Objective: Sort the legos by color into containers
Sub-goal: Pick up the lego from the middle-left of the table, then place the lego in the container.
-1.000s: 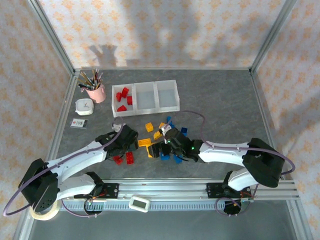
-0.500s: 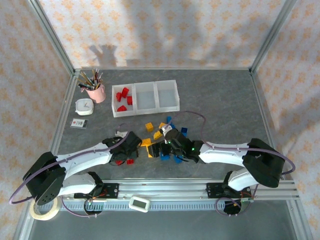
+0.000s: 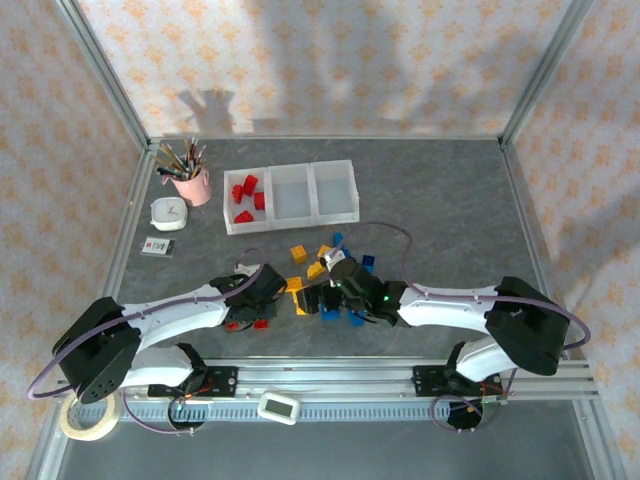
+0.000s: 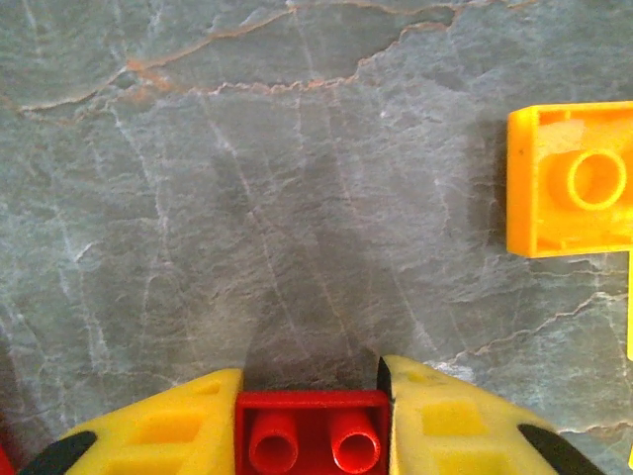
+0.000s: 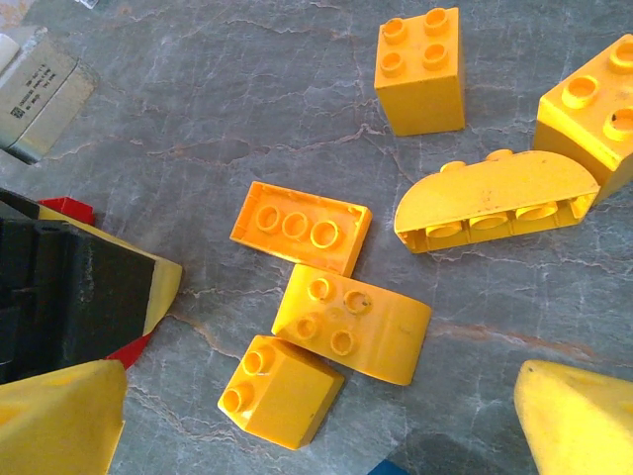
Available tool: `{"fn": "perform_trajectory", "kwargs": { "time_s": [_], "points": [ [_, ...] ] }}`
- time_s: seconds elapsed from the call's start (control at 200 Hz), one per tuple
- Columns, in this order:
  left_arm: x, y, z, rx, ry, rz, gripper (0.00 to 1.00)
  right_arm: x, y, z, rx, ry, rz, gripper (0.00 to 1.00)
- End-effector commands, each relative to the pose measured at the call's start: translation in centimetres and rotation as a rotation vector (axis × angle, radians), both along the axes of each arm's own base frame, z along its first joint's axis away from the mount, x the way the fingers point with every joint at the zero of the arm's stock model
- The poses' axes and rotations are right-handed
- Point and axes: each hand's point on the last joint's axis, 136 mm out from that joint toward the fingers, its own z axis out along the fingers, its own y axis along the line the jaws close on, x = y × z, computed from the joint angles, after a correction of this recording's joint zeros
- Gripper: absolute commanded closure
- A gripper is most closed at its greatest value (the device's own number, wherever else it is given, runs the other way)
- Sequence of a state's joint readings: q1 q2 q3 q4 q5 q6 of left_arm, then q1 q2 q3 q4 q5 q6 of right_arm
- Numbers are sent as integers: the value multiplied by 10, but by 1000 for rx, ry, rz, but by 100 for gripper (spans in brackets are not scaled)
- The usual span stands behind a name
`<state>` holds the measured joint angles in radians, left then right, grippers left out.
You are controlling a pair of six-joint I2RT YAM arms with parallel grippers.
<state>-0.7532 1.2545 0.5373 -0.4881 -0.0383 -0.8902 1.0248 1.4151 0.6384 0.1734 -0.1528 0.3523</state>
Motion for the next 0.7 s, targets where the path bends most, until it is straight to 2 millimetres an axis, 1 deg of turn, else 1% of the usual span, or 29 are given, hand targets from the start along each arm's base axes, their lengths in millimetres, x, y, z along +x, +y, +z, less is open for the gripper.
{"fn": "perform_trajectory", "kwargs": {
  "time_s": [0.0, 0.125, 0.2, 0.31, 0.345, 0.425, 0.541, 0.596, 0.696],
  "points": [
    [0, 3, 2, 19, -14, 1, 72, 6, 0, 15, 39, -35, -35, 0],
    [10, 6, 19, 30, -75, 17, 74, 12, 1, 26, 56, -47, -56, 0],
    [21, 8, 37, 39, -137, 33, 75, 18, -1, 34, 80, -46, -76, 0],
    [44, 9, 65, 31, -231, 56, 74, 31, -6, 46, 115, -45, -107, 0],
    [54, 11, 75, 25, -260, 68, 75, 35, -7, 47, 116, -46, -115, 0],
    [81, 23, 97, 35, -324, 113, 75, 47, -11, 53, 127, -55, -143, 0],
    [119, 42, 121, 55, -399, 182, 75, 65, -14, 63, 135, -76, -179, 0],
    [138, 46, 129, 56, -427, 198, 75, 72, -14, 66, 130, -88, -193, 0],
    [171, 59, 131, 84, -428, 229, 75, 82, -13, 71, 125, -111, -206, 0]
  ]
}}
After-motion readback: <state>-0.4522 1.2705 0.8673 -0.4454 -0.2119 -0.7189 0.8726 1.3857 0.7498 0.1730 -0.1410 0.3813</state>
